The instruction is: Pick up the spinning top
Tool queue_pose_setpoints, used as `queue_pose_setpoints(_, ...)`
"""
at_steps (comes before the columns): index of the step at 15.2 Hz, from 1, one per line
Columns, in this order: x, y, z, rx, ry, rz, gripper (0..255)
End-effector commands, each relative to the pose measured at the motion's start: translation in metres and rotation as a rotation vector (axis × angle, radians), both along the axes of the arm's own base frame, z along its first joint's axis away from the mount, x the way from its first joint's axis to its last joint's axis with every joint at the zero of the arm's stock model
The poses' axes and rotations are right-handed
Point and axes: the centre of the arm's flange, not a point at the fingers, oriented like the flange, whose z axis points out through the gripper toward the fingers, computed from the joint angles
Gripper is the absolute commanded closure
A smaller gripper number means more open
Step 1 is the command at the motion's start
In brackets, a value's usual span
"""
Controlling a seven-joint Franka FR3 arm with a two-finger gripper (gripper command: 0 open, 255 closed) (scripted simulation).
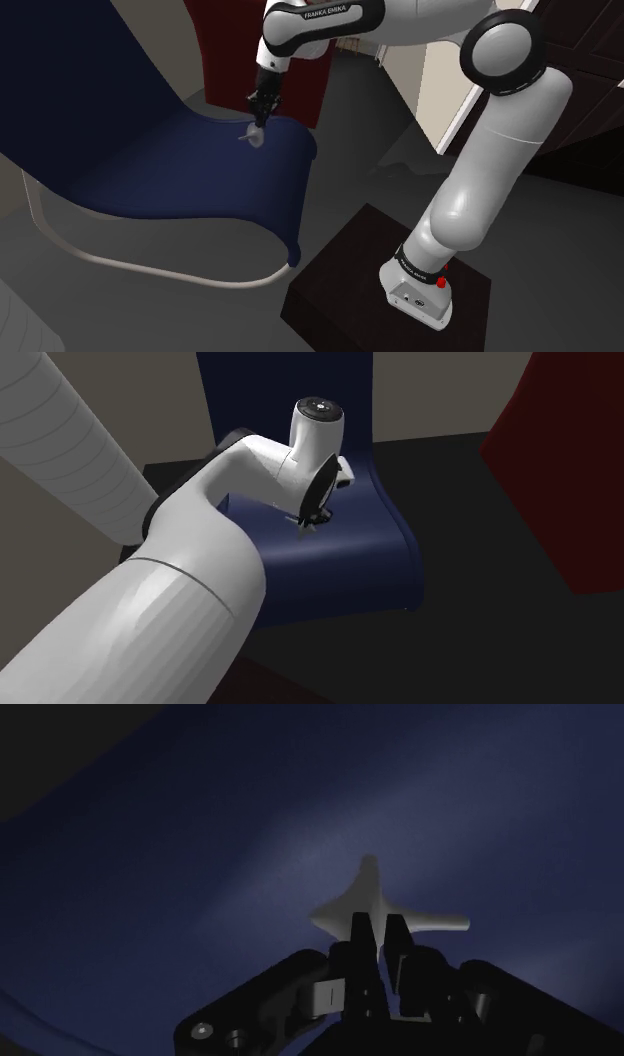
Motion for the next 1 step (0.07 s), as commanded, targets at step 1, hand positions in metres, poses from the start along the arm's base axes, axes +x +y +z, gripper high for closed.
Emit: queue_pose_setpoints(1, -0.0002, 0.0, 0.004, 0.0, 0.0, 0.0, 255)
